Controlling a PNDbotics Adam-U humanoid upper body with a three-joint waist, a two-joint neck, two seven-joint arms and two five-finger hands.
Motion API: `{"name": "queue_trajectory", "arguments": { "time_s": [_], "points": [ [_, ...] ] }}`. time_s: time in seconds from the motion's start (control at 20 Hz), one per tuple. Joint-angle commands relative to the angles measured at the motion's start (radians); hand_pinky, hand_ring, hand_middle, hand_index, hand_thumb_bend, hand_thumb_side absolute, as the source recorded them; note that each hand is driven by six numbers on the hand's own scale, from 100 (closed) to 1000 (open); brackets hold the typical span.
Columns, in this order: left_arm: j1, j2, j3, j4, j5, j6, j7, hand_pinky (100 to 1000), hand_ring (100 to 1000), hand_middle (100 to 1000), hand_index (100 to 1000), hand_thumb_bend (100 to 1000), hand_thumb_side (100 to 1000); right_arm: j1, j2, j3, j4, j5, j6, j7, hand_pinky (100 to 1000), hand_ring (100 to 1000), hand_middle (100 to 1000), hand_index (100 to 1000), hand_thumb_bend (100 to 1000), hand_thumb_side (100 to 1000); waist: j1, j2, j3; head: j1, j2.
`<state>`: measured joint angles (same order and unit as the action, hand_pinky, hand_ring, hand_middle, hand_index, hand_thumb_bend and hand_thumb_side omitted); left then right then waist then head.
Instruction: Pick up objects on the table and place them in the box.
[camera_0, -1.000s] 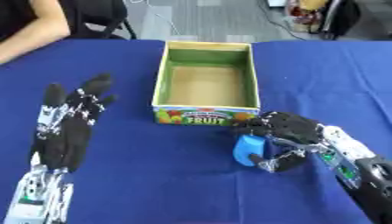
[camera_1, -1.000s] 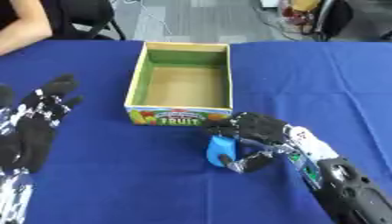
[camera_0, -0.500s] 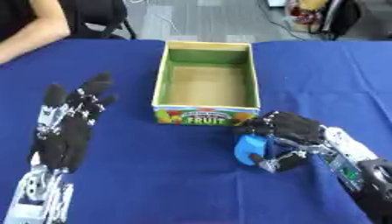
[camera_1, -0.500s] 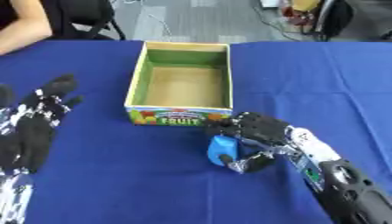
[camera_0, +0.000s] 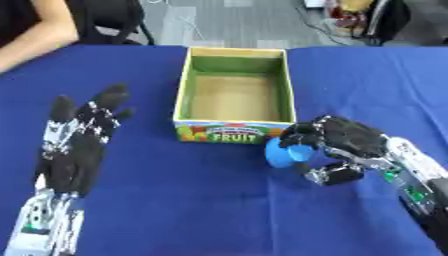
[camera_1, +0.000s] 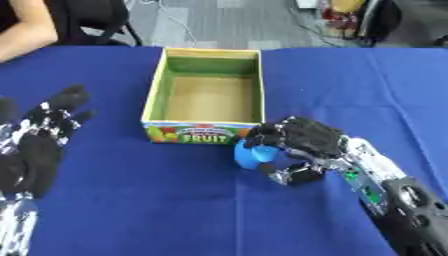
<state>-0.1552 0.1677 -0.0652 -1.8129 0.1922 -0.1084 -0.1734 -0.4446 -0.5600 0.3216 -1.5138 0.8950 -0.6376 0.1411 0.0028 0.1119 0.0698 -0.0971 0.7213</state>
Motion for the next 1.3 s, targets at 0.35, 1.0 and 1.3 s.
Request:
{"name": "queue_trajectory", "arguments": {
  "time_s": [0.35,1.0,1.3],
  "points": [
    [-0.012,0.004,-0.003,-0.011,0.002,-0.002,-0.003,907,976,925,782,818,1000,-0.095,-0.047,-0.049,-0.017,-0.023,0.038,-0.012,413,366,706,822,100,141,-0.001,-0.013,-0.001,-0.005,-0.010],
    [-0.010,0.006,-0.007,-0.011,0.003,-0.001,-0.005,907,976,925,781,820,1000,-0.225,-0.081,-0.076,-0.033,-0.045,0.070,-0.039,398,370,722,820,100,151,-0.005,-0.015,0.005,-0.008,-0.009],
    [-0.011,0.006,-0.012,-0.012,0.004,0.000,-0.009,907,977,925,780,819,1000,-0.303,-0.046,-0.075,0.058,-0.026,0.073,-0.026,399,372,725,822,100,150,-0.007,-0.015,0.016,-0.016,-0.011]
  ]
}}
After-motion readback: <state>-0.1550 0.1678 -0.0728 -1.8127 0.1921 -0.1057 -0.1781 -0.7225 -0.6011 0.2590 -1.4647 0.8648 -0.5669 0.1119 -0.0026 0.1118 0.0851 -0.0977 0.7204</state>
